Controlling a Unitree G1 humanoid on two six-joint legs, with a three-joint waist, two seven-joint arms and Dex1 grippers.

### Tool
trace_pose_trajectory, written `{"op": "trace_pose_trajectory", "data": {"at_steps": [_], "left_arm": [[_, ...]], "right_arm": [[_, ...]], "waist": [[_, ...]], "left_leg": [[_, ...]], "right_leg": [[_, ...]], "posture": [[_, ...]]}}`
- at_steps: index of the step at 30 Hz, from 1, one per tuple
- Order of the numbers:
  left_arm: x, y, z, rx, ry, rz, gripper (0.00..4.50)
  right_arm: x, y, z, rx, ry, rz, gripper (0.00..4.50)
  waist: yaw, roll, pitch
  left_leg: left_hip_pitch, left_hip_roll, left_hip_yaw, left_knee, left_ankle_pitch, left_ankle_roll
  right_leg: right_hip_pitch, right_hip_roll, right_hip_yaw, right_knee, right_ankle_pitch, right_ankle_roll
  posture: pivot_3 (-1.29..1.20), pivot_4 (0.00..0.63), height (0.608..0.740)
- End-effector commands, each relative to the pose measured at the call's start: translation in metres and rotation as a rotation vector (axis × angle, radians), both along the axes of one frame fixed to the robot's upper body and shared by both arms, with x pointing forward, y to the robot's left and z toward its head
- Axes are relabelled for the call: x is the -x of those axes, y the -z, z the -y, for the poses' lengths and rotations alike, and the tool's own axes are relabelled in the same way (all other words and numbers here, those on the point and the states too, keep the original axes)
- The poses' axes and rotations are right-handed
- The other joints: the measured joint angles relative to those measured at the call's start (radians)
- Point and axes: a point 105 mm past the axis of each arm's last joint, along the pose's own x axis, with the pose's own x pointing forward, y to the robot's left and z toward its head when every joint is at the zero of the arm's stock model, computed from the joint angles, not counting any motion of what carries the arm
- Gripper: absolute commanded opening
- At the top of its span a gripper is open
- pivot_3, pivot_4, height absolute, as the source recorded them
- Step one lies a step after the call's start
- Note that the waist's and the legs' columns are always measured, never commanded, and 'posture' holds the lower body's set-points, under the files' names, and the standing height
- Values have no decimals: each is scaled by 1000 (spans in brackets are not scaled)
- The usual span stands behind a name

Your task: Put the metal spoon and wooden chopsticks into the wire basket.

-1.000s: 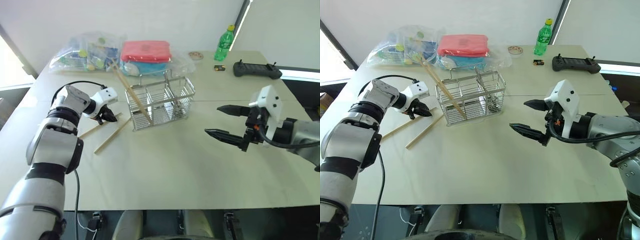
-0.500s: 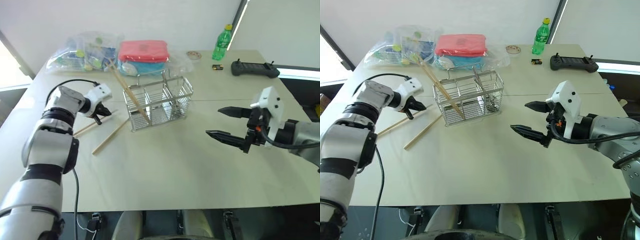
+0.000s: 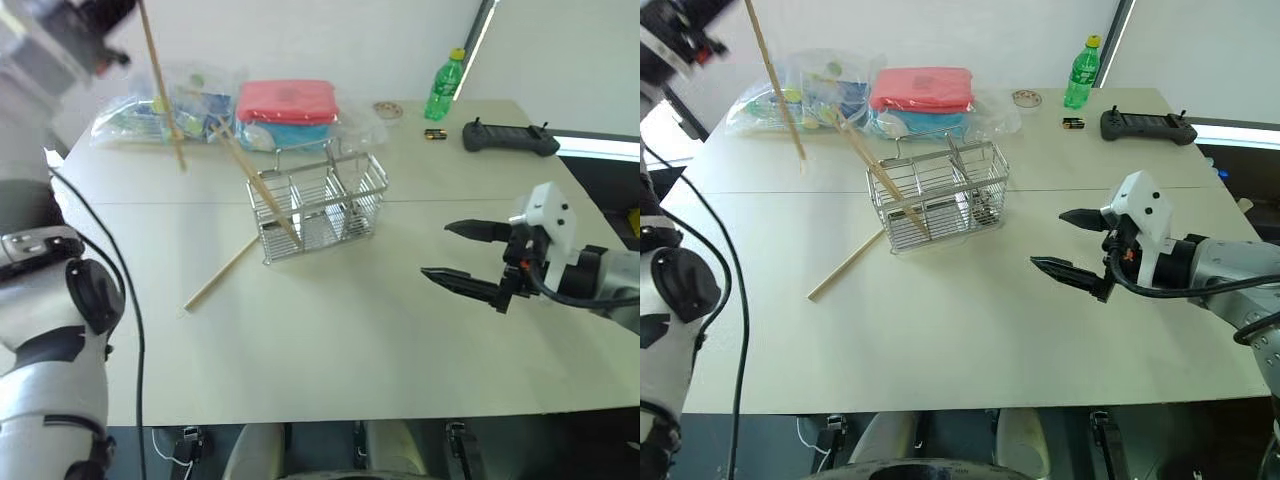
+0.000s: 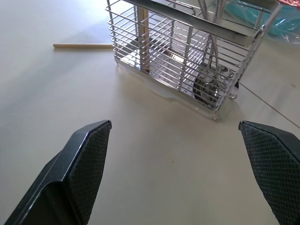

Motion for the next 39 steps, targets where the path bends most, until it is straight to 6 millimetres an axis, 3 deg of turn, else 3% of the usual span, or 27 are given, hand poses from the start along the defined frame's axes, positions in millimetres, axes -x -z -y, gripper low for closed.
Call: {"op": "trace_pose_trajectory", "data": {"at_steps": [1,5,10,18,23,26,33,36,39], "left_arm": [[33,-37,25,61,98,122,63],[36,-17,72,-5,195,91,63],[21,28,104,-19,212,-21,63],[14,57,109,-57,181,-77,63],[14,62,103,-120,176,-77,63],[13,69,102,-142,185,-96,914],[17,72,96,-152,190,-109,4340],[20,61,87,-144,172,-98,4340],[31,36,67,-176,133,-56,4340]], "right_arm": [[-1,-13,1,5,4,57,4500],[-1,-14,2,4,8,59,4500],[-1,-19,4,-12,25,67,4500],[0,-20,6,-24,46,64,4500],[-4,-19,5,-35,57,62,4500],[-5,-18,3,-40,58,63,4500],[-7,-17,2,-47,56,64,4500],[-8,-16,2,-46,54,61,4500],[-8,-15,2,-46,52,57,4500]], "waist": [[-1,1,-1],[0,2,-1],[-1,2,-1],[1,2,0],[3,2,0],[3,2,0],[4,2,0],[3,2,0],[-2,1,1]], "left_leg": [[1,0,0,0,0,0],[15,0,2,-3,0,0],[14,0,2,-3,0,0],[13,0,4,-5,0,0],[13,0,4,-4,0,0],[13,0,4,-4,0,0],[13,0,4,-5,0,0],[13,0,4,-5,0,0],[12,0,4,-5,0,0]], "right_leg": [[1,0,0,0,0,0],[13,0,1,-1,-3,4],[13,0,2,-2,-1,0],[9,1,4,-2,0,0],[10,1,4,-2,-1,0],[10,1,4,-3,-1,-1],[10,1,4,-3,-1,-1],[10,1,4,-3,-1,0],[9,1,4,-3,-1,0]], "posture": [[0,150,692],[0,150,692],[0,150,692],[0,150,692],[0,150,692],[0,150,692],[0,150,692],[0,150,692],[0,150,692]]}}
